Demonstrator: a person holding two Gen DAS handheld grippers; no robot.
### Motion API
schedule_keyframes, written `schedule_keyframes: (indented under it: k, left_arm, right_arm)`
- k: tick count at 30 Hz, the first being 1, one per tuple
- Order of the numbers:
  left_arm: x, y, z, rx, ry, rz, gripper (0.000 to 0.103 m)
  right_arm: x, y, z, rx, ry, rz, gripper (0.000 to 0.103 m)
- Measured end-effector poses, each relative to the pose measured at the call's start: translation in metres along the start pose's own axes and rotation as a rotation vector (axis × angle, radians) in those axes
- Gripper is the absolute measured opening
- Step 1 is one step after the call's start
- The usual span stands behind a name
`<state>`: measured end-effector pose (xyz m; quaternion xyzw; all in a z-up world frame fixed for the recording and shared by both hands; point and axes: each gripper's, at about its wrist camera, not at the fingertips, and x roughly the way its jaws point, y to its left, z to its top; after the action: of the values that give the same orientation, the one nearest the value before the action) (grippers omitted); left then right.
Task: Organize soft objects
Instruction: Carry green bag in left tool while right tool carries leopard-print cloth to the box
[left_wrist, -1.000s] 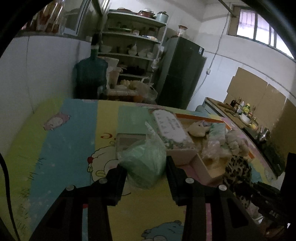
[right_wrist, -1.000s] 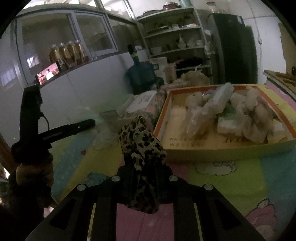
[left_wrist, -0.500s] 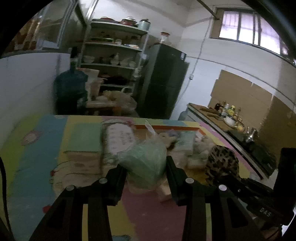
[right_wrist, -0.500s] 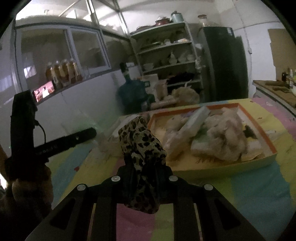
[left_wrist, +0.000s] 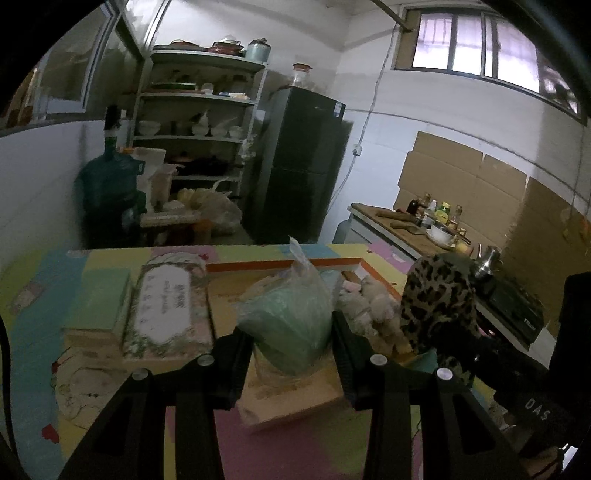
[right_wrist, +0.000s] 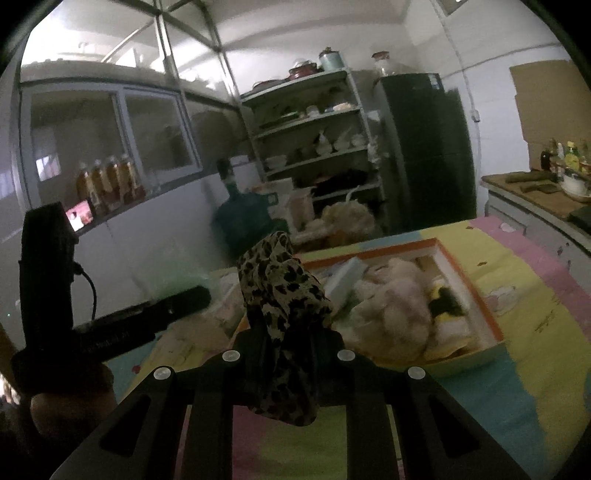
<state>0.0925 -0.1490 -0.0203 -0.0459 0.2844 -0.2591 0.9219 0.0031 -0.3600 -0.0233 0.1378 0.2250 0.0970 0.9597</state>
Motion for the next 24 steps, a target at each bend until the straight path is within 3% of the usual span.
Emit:
schedule_keyframes:
  k: [24]
  left_arm:
    - [0.053,-0.033,0.025,0.015,0.014,0.016,0.042]
  right_arm:
    - [-0.027,-0.067,0.034,0.010,-0.096,-0.097,0.018]
